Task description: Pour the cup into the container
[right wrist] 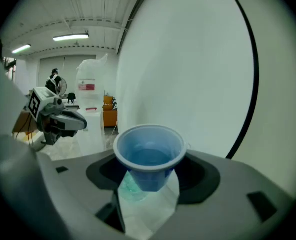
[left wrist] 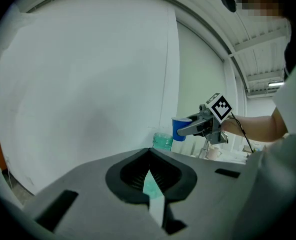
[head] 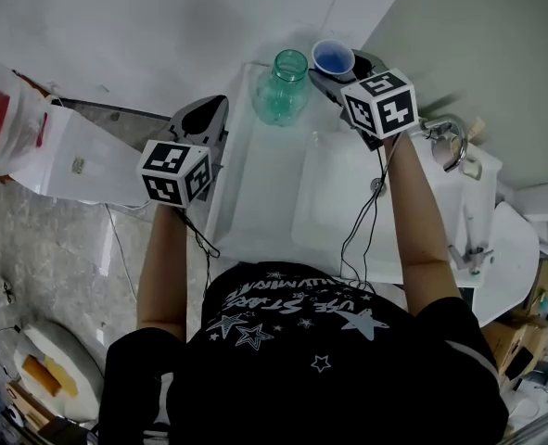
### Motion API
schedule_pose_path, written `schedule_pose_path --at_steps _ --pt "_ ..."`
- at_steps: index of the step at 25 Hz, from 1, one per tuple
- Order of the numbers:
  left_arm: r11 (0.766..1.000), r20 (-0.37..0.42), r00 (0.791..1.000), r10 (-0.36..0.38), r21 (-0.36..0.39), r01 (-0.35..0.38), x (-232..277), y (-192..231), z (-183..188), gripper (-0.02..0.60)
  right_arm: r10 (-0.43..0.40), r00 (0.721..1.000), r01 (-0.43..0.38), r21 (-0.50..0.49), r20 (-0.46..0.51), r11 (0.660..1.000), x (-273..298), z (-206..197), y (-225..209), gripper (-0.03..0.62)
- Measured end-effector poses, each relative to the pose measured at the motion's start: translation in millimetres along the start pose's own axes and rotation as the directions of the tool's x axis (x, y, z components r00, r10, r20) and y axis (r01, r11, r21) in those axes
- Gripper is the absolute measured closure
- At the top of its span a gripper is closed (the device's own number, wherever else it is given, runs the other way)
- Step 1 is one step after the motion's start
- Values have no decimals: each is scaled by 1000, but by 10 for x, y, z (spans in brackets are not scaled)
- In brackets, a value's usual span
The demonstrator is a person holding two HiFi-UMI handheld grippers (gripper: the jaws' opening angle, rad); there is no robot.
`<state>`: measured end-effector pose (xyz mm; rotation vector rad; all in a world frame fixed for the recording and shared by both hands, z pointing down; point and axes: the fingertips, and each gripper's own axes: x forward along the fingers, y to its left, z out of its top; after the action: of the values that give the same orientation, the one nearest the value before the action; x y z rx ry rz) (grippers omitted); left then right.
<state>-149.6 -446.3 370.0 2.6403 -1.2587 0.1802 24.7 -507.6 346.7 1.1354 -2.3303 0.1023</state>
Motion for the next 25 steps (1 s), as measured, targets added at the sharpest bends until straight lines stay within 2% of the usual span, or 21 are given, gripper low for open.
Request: schedule_pose_path --at_steps 5,9,14,19,25 --pt "1000 0 1000 -6 -14 6 68 51 -25 571 -47 996 36 -138 -79 990 124 -41 -95 304" --pt "1000 0 1000 -12 -29 12 109 86 -75 571 -95 988 63 -244 -121 968 157 -77 -169 306" --pt "999 -1 1000 -13 -45 13 157 99 -136 571 -111 982 54 -332 -155 942 171 -64 -154 306" --pt "999 3 1000 -13 -51 13 234 106 -155 571 -139 979 55 -458 -151 887 194 2 -165 309" --pt "998 6 1000 -13 -54 13 307 117 -159 571 -169 974 60 -542 -154 838 268 61 -151 310"
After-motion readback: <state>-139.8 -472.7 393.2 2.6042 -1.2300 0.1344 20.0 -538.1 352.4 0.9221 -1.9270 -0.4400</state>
